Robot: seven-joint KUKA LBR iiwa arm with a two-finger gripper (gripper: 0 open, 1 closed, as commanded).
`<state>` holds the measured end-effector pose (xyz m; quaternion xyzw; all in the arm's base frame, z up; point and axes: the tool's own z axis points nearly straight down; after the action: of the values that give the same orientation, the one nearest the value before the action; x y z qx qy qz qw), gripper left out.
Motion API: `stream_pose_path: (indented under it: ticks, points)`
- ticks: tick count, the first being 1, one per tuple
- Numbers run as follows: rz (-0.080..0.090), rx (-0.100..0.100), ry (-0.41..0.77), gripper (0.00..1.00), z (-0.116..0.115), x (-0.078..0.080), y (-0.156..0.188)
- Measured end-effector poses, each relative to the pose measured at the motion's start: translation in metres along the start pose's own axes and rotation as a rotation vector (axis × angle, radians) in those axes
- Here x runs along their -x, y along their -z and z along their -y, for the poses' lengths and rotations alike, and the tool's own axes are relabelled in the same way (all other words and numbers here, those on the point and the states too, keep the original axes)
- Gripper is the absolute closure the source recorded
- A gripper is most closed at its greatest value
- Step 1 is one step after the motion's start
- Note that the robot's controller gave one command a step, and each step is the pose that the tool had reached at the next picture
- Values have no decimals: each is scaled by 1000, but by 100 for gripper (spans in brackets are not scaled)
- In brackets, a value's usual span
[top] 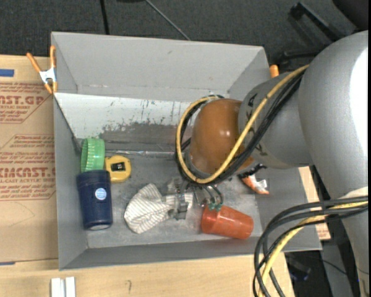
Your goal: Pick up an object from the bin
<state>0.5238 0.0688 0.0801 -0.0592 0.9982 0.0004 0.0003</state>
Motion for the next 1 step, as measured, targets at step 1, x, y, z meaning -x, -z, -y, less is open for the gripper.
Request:
stream_pose_path:
  ticks: [1]
  points:
    - [0,0,0,100,0,0,0]
